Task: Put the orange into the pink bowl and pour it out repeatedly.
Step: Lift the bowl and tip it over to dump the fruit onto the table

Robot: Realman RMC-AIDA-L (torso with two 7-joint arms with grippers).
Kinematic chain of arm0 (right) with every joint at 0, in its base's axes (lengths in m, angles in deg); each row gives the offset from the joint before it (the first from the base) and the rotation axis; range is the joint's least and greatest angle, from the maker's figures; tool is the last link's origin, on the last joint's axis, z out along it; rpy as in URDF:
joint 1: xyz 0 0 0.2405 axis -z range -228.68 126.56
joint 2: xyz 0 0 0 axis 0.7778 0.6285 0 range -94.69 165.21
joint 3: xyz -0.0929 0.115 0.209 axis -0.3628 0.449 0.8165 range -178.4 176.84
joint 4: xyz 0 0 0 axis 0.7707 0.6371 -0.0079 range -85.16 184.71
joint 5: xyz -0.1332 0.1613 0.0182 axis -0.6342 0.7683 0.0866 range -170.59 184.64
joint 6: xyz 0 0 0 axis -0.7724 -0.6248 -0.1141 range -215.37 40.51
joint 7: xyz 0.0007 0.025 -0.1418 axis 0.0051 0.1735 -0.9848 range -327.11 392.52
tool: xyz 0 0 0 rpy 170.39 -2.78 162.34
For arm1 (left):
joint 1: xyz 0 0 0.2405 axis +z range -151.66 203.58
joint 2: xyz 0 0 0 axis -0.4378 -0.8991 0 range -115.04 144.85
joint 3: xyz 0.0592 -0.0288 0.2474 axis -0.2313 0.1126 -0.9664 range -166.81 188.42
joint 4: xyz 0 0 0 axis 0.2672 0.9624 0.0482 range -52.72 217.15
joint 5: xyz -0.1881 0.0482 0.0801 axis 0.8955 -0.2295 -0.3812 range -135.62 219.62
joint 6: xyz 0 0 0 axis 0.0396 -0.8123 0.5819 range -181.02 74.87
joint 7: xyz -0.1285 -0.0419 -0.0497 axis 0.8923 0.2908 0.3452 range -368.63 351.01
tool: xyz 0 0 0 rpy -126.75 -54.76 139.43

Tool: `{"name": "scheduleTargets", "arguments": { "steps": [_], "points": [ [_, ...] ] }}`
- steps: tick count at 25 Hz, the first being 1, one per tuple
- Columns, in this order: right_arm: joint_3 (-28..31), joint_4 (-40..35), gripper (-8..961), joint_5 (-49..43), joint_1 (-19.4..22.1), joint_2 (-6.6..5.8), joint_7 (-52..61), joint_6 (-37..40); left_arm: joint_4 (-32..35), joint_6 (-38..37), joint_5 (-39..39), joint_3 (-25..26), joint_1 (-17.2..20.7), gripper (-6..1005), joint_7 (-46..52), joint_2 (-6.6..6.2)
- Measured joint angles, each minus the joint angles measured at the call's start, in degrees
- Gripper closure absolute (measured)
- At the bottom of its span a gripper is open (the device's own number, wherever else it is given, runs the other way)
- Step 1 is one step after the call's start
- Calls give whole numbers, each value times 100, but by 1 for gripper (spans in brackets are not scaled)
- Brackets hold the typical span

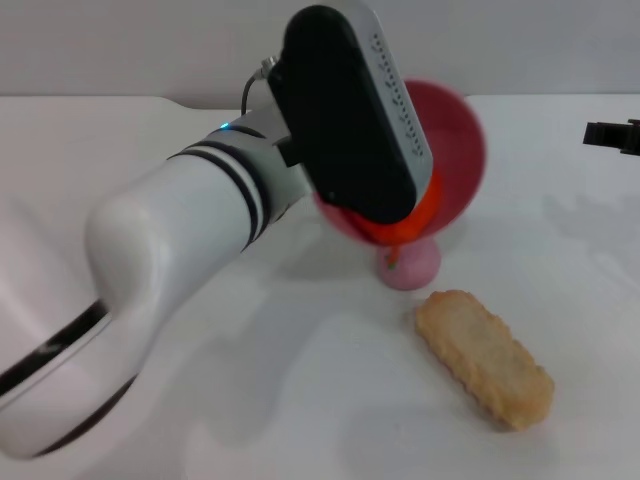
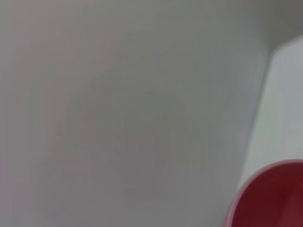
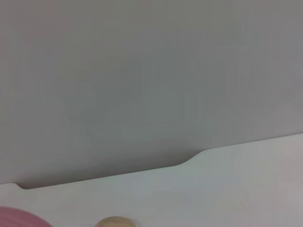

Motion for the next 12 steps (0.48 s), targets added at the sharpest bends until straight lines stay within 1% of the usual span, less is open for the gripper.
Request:
{"name": "scheduleTargets", "arguments": {
  "steps": [3,5,8,12],
  "points": [
    [3,13,504,0,-60,-8,-6,-11,-45,-923,-378,-1,348,954,25,-6],
    [3,18,504,0,-104,-13,-9,-39,-103,-1414,-681,29,545,954,12,-4],
    [3,25,504,0,-140,-20,-13,-67,-154,-1738,-1014,74,665,954,16,-2],
    [3,74,504,-1,-178,-23,-26,-73,-387,-2521,-1408,264,827,954,20,12]
  ]
}}
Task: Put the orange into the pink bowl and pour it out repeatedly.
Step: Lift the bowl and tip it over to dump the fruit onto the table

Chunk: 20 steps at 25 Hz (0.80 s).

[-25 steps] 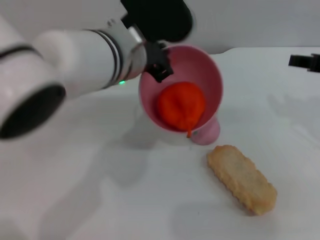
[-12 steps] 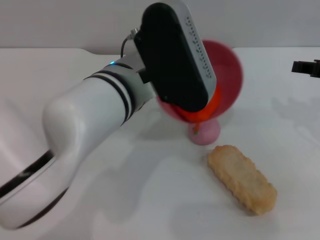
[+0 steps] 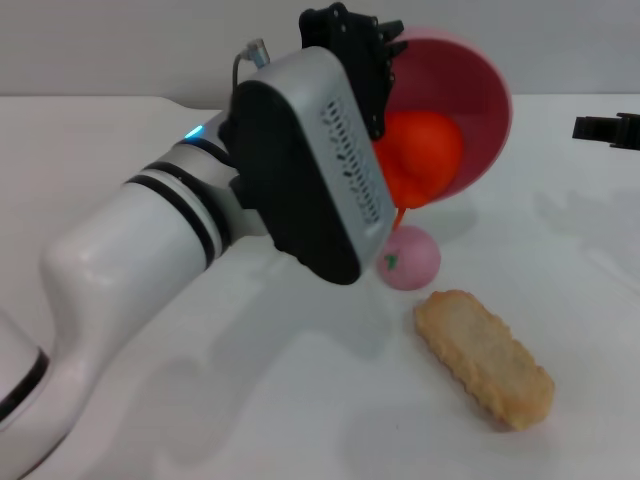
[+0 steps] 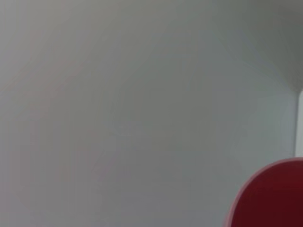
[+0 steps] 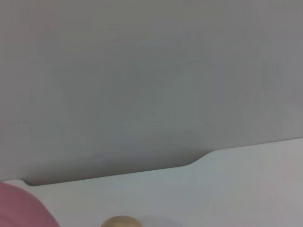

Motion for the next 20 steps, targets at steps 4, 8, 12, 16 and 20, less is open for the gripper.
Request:
{"name": "scheduleTargets", "arguments": {
  "steps": [4,8,12,16,20],
  "points": [
    [38,19,504,-9,-13,0,0,-14,-158,-460,-153,109,55,954,-167,-19],
    [379,105,504,-22,5,3,0,-2,-266,-439,-475,59,29,954,-693,-28],
    [783,334,505,-38,4,-8,-31,-16,-286,-438,-692,-47,46,954,-1180,-18],
    [1206,562,505,8,25,-11,-185,-24,-313,-466,-706,-159,49,953,-1710,-9],
    [1427,712,505,72,22,-15,-318,-109,-372,-695,-713,-220,92,953,-2370,6]
  ]
}}
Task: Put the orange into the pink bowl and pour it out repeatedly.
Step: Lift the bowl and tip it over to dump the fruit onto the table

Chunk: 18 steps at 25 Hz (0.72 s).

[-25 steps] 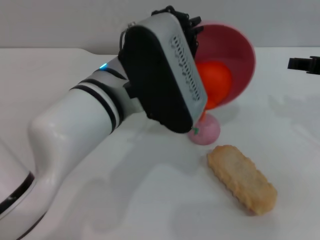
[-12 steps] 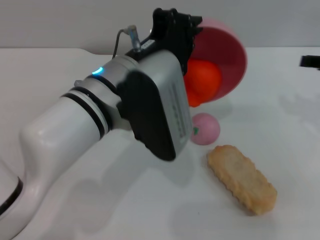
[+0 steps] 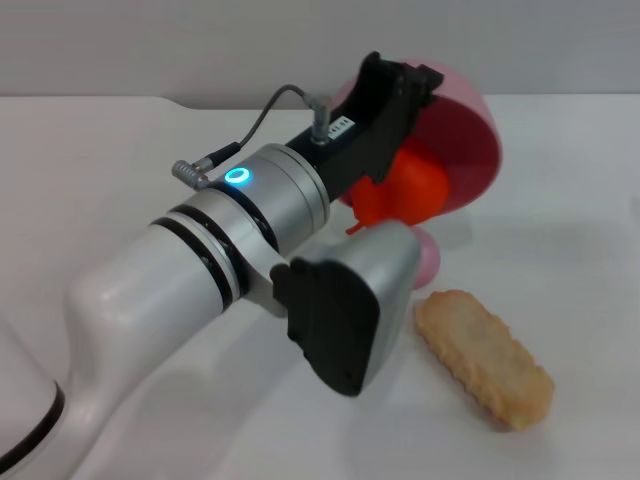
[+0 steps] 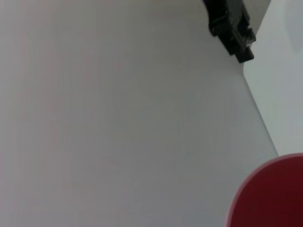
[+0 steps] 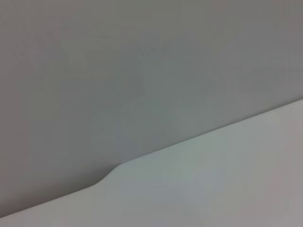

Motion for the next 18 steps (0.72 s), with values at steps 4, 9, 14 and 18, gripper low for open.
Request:
{"name": "scheduleTargets", "arguments": {
  "steps": [4,9,14,18],
  "points": [
    [55,87,505,20,-55,1,-50,-86,-54,-235,-5,-6,39,954,-647,7],
    [58,80,505,24,-116,4,-51,-187,-114,-307,-7,26,60,954,-957,8],
    [29,106,505,33,-180,6,-51,-205,-183,-314,67,85,57,953,-991,15],
    [-42,116,505,59,-223,10,-70,-207,-124,-311,956,374,-24,953,-350,52]
  ]
}}
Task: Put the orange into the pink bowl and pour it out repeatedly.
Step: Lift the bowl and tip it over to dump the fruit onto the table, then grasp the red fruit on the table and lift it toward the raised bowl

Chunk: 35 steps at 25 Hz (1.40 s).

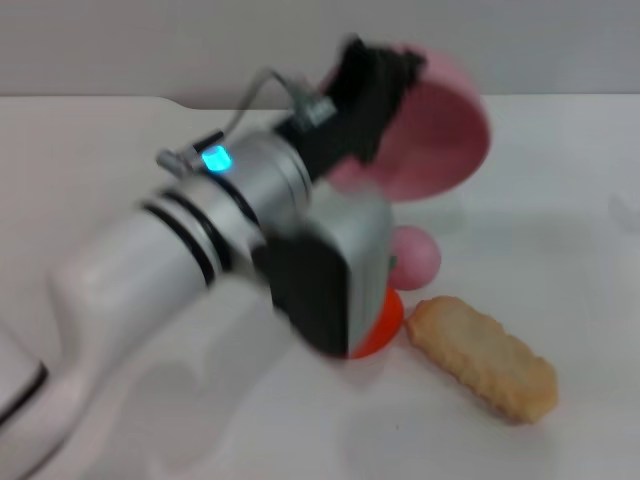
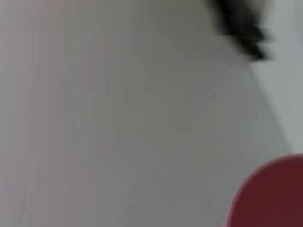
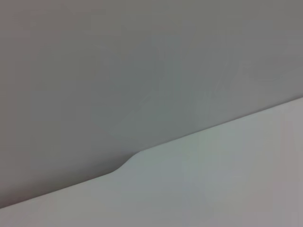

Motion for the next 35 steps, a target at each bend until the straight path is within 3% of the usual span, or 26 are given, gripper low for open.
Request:
{"name": "scheduleTargets", "arguments": {
  "steps": [3,6,10,11,12,14,15,17,18,27,31,35],
  "points": [
    [-110,-14,504,196,-20,11,-171,-9,210,321,1183,405,-140,953,953,-2],
    [-232,12,504,423,-67,15,-366,-16,500,1381,2080,910,-392,954,2005,-36],
    [-450,48,504,459,-212,21,-405,-18,775,3518,2214,1416,-835,954,3195,-59],
    [-513,71,504,466,-267,21,-405,-17,775,3518,2214,1416,-835,954,3195,-59],
    [-578,94,504,478,-316,22,-405,-17,845,4728,2239,1714,-1161,954,3629,-72],
    [-780,123,504,523,-428,23,-405,0,832,5392,2268,1895,-1375,954,3835,-75],
    [-863,128,504,539,-467,25,-405,17,758,6241,2379,2170,-1644,954,4013,-79],
    [-1123,146,505,552,-563,28,-403,108,728,6437,2432,2270,-1720,954,4036,-79],
    [-1267,174,505,553,-612,31,-391,159,626,7089,2713,2652,-1888,954,4042,-89],
    [-2507,1489,505,665,-1696,40,-413,599,620,7293,2923,2974,-1911,953,3963,-110],
    [-2951,2071,423,756,-2188,44,-394,820,456,7487,2937,3213,-2177,954,3820,-111],
    [-3196,2281,357,983,-2351,55,-384,1016,218,7566,2903,3305,-2402,954,3796,-114]
  ]
}}
